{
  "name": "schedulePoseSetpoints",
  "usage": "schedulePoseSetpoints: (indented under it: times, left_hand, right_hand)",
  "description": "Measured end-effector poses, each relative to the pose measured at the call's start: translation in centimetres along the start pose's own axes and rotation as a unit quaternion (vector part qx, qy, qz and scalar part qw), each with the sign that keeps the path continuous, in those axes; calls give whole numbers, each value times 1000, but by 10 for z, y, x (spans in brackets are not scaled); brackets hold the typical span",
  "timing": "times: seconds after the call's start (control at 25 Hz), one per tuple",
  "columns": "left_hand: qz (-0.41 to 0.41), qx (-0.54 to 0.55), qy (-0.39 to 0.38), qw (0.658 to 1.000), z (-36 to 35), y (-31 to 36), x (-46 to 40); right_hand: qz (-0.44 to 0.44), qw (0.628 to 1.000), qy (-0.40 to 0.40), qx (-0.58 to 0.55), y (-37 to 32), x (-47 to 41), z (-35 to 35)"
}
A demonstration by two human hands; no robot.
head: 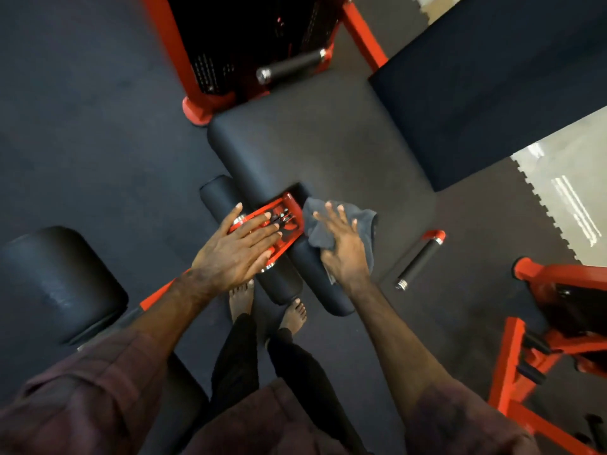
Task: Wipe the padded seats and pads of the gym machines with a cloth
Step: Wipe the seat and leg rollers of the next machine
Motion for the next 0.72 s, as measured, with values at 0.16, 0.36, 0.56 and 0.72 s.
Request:
schedulePoseSetpoints:
  times: [0.16,0.36,0.56,0.72]
  left_hand:
    - [60,6,-56,997,19,9,-16]
    - [150,104,-35,983,58,38,-116]
    - [130,207,90,965,95,104,-277]
    - [133,285,207,926,120,169,-394]
  right_hand:
    - [36,995,-82,-46,4,38,45]
    - [-40,991,92,-84,63,46,185]
    - [16,967,235,-102,117,44,356]
    - [150,938,301,84,180,16,493]
Point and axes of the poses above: each hand's wrist, its own x-axis away from the middle knuckle, its own z-axis out of the back of the hand, y = z × x, the point moved 7 cm from there along -x, towards the middle knuckle, and after that the axes turned 6 degrees about x, right-handed, at the moved point
